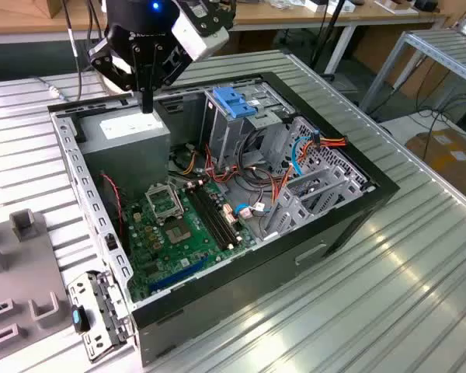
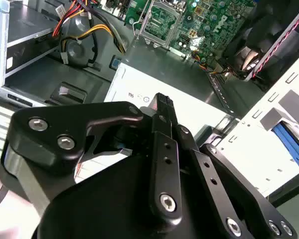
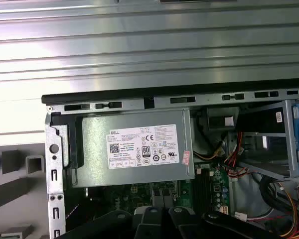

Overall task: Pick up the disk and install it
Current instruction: 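Reach for the disk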

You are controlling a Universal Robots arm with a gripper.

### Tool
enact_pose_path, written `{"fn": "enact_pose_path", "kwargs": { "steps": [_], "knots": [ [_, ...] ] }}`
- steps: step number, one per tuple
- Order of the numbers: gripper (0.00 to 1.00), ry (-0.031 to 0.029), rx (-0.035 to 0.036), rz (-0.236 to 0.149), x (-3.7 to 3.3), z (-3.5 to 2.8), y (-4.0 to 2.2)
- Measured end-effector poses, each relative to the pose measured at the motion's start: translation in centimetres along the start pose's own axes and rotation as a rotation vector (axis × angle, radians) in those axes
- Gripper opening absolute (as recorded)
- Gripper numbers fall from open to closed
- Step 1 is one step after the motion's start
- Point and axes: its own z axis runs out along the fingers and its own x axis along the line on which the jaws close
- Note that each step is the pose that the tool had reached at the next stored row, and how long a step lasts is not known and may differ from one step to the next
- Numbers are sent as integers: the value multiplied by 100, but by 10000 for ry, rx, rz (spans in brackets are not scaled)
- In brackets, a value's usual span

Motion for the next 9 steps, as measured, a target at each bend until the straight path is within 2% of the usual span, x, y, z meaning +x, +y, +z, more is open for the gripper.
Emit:
{"fn": "enact_pose_path", "kwargs": {
  "steps": [9],
  "knots": [
    [11,0,0,0,35,-1,-2]
  ]
}}
